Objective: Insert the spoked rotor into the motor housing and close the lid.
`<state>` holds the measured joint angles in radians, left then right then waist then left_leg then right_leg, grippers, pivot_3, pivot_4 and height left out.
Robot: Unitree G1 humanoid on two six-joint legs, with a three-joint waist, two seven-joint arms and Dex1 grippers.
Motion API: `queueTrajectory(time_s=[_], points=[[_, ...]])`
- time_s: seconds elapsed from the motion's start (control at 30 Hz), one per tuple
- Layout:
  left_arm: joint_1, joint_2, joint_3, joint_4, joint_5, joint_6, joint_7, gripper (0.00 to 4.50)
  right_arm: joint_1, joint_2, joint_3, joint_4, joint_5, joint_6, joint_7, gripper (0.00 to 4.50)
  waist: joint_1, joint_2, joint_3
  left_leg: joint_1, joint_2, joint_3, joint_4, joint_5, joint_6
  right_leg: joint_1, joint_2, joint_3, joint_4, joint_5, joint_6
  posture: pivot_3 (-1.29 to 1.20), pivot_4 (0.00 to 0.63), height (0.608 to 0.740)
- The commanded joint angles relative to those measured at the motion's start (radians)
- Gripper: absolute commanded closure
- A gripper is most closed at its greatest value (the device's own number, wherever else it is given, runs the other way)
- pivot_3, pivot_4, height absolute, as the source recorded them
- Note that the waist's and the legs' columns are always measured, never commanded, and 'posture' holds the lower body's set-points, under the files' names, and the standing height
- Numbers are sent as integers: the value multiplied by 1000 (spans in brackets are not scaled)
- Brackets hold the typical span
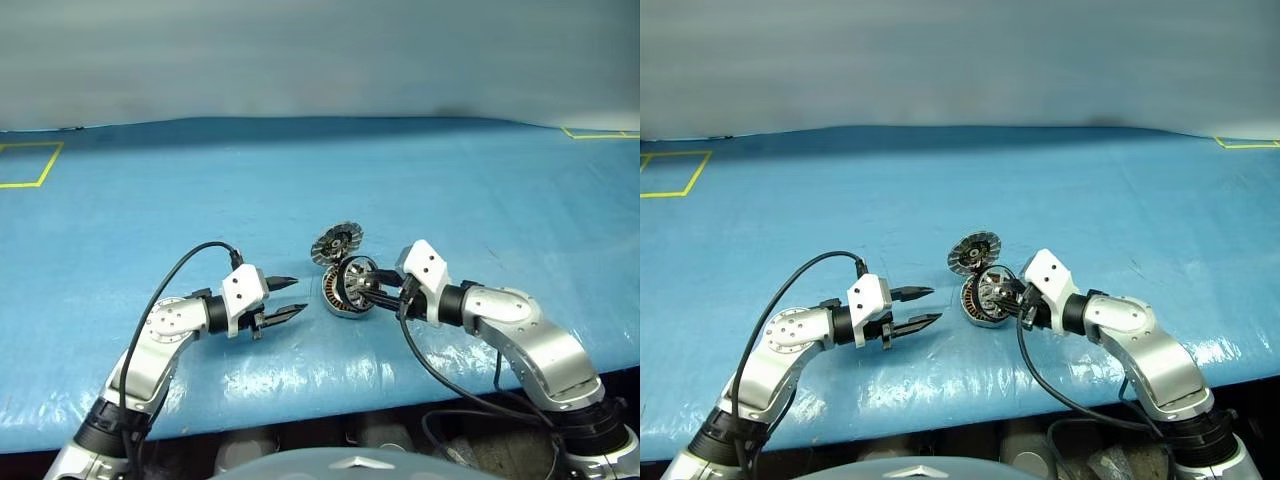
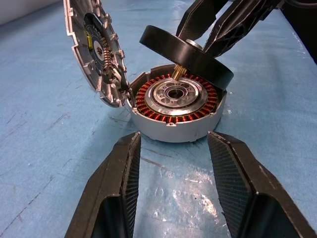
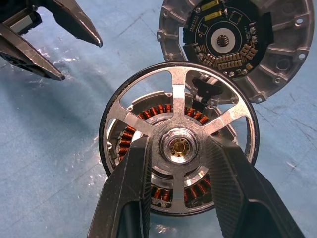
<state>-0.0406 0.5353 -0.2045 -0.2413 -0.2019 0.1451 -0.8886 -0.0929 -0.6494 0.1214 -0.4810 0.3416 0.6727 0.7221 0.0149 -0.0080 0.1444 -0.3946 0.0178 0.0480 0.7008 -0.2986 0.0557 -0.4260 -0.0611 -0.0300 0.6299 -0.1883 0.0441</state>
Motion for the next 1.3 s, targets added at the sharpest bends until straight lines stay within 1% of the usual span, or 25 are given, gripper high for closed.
queueTrajectory(time_s=[0.03, 0.27, 0.3, 0.4, 0.6, 0.83, 0.93, 1.1, 1.17, 1.3], points=[[2, 3, 8, -23, -2, -14, 4, 2209, 1, -11, -4, -6, -6, -16, 7, 3217, 0, 0, 0, 0, 0, 0, 0, 0, 0, 0, 0, 0, 0, 0, 0, 0, 150, 740], [2, 0, 7, -18, 2, -18, 5, 2209, 6, -9, 2, -3, -9, -26, 7, 3217, 0, 0, 0, 0, 0, 0, 0, 0, 0, 0, 0, 0, 0, 0, 0, 0, 150, 740], [1, 0, 6, -17, 2, -19, 4, 2209, 7, -8, -2, -4, -6, -25, 8, 2497, 0, 0, 0, 0, 0, 0, 0, 0, 0, 0, 0, 0, 0, 0, 0, 0, 150, 740], [-1, 0, 6, -16, 2, -19, 3, 2209, 8, -4, -14, -9, 4, -14, 3, 1613, 0, 0, 0, 0, 0, 0, 0, 0, 0, 0, 0, 0, 0, 0, 0, 0, 150, 740], [-5, -1, 5, -12, 1, -18, 0, 2209, 4, -4, -20, -21, 7, -22, 2, 1613, -1, 0, 0, 0, 0, 0, 0, 0, 0, 0, 0, 0, 0, 0, 0, 0, 150, 740], [-5, -2, 8, -5, 4, -22, 3, 2209, -9, 26, -34, -24, 29, -30, -12, 1613, -1, 0, 0, 0, 0, 0, 0, 0, 0, 0, 0, 0, 0, 0, 0, 0, 150, 740], [-2, -9, 13, -1, -4, -25, 7, 2209, -8, 46, -20, -4, 20, -46, -18, 2221, -1, 0, 0, 0, 0, 0, 0, 0, 0, 0, 0, 0, 0, 0, 0, 0, 150, 740], [-1, -8, 13, 9, -1, -37, 6, 2209, -21, 100, 20, 48, -17, -63, -56, 3913, -1, 0, 0, 0, 0, 0, 0, 0, 0, 0, 0, 0, 0, 0, 0, 0, 150, 740], [0, -7, 13, 12, 0, -41, 7, 2209, -24, 119, 33, 55, -16, -64, -54, 4458, -1, 0, 0, 0, 0, 0, 0, 0, 0, 0, 0, 0, 0, 0, 0, 0, 150, 740], [-2, -7, 11, 22, 0, -46, 7, 2209, -38, 142, 52, 96, -34, -66, -58, 4458, -2, 0, 0, -1, 0, 0, 0, 0, 0, -1, 0, 0, 0, 0, 0, 0, 150, 740]])
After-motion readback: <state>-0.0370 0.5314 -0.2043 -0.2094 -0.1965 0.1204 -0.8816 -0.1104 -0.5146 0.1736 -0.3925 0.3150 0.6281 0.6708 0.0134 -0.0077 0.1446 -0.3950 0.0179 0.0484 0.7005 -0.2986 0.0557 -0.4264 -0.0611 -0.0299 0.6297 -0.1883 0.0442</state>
